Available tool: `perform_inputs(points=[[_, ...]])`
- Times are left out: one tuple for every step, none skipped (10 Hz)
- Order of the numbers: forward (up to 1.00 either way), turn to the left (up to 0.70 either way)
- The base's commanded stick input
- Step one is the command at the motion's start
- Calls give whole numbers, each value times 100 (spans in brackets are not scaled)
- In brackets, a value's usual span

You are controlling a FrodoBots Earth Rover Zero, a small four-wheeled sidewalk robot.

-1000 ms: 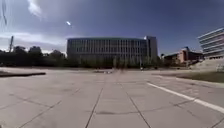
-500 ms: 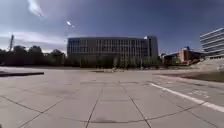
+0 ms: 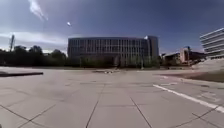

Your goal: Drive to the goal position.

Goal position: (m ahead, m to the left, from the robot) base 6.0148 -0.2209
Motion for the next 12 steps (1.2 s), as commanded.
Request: perform_inputs(points=[[50, 0], [50, 0], [50, 0], [50, 0], [50, 0], [50, 0], [50, 0], [50, 0], [50, 0], [50, 0], [50, 0], [50, 0]])
